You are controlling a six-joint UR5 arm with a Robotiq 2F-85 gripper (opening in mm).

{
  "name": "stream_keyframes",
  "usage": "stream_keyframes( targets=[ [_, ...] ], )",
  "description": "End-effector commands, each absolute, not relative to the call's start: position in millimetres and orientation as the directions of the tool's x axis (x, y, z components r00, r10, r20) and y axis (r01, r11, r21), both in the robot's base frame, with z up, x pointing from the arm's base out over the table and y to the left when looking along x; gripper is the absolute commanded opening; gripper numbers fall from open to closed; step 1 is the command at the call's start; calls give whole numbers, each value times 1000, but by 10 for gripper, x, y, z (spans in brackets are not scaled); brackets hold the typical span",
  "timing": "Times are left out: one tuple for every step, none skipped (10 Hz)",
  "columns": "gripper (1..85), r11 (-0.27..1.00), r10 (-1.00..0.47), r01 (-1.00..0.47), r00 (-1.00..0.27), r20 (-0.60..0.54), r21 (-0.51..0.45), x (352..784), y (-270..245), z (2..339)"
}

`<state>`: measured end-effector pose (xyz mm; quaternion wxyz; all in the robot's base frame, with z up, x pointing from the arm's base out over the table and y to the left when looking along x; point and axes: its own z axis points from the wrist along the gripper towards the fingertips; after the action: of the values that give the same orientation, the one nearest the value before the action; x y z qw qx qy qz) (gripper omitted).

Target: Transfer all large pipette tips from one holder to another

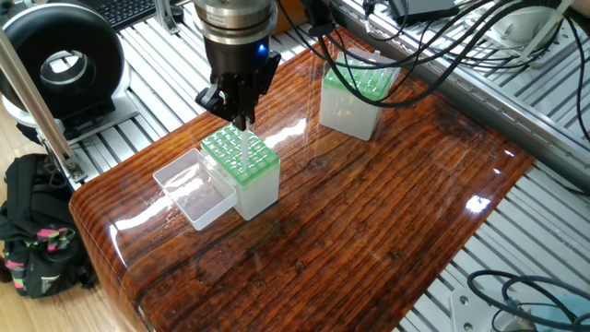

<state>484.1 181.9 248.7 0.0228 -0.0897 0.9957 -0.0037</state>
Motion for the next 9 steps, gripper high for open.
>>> stream_keyframes(
  targets=[
    [40,982,-190,-190,-981,-45,1,4850,1842,2481],
    [53,981,-193,-193,-980,-47,1,4861,1841,2477],
    [60,981,-193,-193,-980,-48,-1,4874,1837,2467],
    [60,981,-193,-193,-980,-51,-1,4890,1839,2456],
    [63,981,-193,-193,-980,-51,-1,4893,1839,2452],
    [67,981,-193,-193,-980,-51,-1,4893,1839,2451],
    [103,981,-194,-195,-980,-48,1,4885,1842,2451],
    [133,980,-197,-198,-979,-47,2,4881,1845,2451],
    [143,979,-203,-204,-978,-46,-1,4880,1835,2451]
  ],
)
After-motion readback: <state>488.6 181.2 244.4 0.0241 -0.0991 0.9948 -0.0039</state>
